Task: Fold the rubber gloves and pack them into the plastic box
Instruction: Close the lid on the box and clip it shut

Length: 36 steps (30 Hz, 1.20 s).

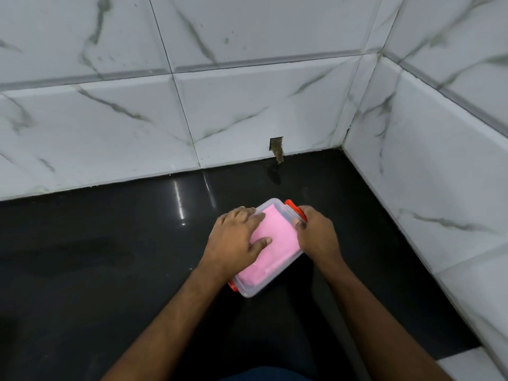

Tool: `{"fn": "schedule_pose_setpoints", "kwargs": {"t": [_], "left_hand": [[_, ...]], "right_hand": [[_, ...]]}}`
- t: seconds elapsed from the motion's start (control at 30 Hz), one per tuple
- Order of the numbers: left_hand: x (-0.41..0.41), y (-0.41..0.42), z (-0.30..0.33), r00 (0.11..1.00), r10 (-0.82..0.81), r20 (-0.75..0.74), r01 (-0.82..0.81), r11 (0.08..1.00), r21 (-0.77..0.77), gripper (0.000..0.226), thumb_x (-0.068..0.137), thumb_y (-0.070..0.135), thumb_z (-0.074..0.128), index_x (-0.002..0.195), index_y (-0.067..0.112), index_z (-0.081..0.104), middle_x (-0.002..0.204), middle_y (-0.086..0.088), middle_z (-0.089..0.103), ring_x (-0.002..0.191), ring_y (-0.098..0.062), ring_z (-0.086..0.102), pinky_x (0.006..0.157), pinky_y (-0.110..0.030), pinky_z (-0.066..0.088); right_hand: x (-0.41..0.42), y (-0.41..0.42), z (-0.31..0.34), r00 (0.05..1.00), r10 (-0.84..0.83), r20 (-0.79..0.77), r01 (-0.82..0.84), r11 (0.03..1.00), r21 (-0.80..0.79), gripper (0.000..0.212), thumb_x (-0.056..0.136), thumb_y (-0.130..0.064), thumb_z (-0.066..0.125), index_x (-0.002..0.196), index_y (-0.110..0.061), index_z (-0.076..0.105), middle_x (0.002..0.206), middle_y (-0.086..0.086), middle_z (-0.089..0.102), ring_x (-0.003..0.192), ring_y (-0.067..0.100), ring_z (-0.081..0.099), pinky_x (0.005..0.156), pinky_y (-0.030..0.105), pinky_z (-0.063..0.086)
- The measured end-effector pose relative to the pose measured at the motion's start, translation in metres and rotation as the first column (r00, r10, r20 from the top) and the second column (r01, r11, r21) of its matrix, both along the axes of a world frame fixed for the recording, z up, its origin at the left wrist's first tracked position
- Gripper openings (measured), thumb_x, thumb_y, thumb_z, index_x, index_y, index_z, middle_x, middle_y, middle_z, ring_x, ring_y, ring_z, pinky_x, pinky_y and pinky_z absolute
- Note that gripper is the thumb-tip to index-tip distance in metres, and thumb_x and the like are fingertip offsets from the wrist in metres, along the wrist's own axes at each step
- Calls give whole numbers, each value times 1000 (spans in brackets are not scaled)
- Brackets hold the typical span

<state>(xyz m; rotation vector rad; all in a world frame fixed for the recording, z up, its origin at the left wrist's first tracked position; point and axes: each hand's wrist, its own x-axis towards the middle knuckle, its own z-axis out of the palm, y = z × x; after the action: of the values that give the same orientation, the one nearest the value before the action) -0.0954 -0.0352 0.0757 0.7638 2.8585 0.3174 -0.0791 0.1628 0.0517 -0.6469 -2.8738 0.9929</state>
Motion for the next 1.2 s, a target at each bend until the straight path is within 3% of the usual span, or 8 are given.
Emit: {"fn": "schedule_pose_setpoints", "kwargs": {"t": [0.17,0.43,0.53,0.63,0.7,0.8,0.93,1.2], "left_hand": [[0,-2,-30,989,138,54,-142,987,76,71,101,69,32,163,35,27,170,0,29,150,-21,40,122,-43,30],[-28,0,-28,987,107,-117,-88,985,151,47,105,47,47,144,25,60,158,-4,51,144,-21,47,120,-40,31],[-40,-2,-13,942,82,-326,-44,992,121,27,101,27,60,120,16,75,133,-4,71,121,-24,64,101,-42,47],[-37,-8,-8,828,31,-559,51,990,130,14,97,24,69,101,14,78,95,-4,77,83,-25,68,70,-40,49],[-25,-5,-14,832,45,-553,69,981,183,25,100,32,59,94,17,78,87,-1,77,77,-23,68,69,-38,48],[0,5,-34,898,118,-423,-56,986,156,47,101,42,41,114,15,77,117,-7,78,109,-25,72,94,-42,53],[1,-8,-65,922,193,-336,-182,981,66,62,105,37,41,158,4,38,166,-18,35,156,-32,30,127,-49,26],[-42,-36,-50,948,197,-252,-205,979,-7,73,102,35,46,164,9,19,173,-11,18,161,-26,12,131,-46,3]], "right_hand": [[-7,-14,-12,995,87,-37,-69,937,342,34,103,-23,56,136,-21,56,119,2,71,105,21,69,93,38,55],[46,-10,-48,835,456,-307,-330,862,384,53,106,-46,32,155,-26,38,164,-1,33,152,15,27,122,46,19],[69,0,-69,764,601,-236,-438,751,495,58,104,-48,38,159,-32,29,168,-2,22,156,18,16,126,45,7],[66,0,-82,820,539,-190,-365,749,553,64,102,-46,43,160,-38,20,169,-1,20,157,22,12,125,43,8],[51,-9,-85,862,474,-179,-302,764,570,68,99,-48,44,160,-41,15,168,-2,19,157,22,10,122,46,10],[20,-25,-79,887,437,-149,-282,768,575,74,95,-46,48,160,-42,13,166,0,25,155,24,18,116,47,21],[-22,-48,-58,897,426,-116,-307,790,530,69,98,-46,47,160,-39,17,165,2,30,151,26,29,110,45,35],[-52,-72,-29,896,444,15,-391,773,500,64,101,-53,40,160,-36,21,168,2,22,153,27,20,116,49,27]]}}
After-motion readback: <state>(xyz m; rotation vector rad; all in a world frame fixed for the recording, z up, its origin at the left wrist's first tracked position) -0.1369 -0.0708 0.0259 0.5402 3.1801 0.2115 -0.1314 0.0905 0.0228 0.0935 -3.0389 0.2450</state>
